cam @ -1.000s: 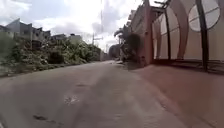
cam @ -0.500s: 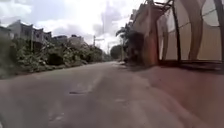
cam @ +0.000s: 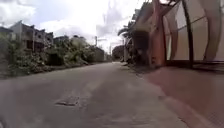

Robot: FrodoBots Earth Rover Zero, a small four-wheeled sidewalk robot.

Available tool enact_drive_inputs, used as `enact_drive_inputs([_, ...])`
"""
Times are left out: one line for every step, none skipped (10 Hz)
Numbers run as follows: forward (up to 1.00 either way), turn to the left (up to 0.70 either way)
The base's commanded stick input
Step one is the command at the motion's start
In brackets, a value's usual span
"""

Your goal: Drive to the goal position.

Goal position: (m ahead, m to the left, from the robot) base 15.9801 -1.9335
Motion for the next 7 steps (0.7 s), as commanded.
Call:
enact_drive_inputs([1.00,0.00])
enact_drive_inputs([1.00,0.00])
enact_drive_inputs([1.00,0.00])
enact_drive_inputs([1.00,0.00])
enact_drive_inputs([1.00,0.00])
enact_drive_inputs([1.00,0.00])
enact_drive_inputs([1.00,0.00])
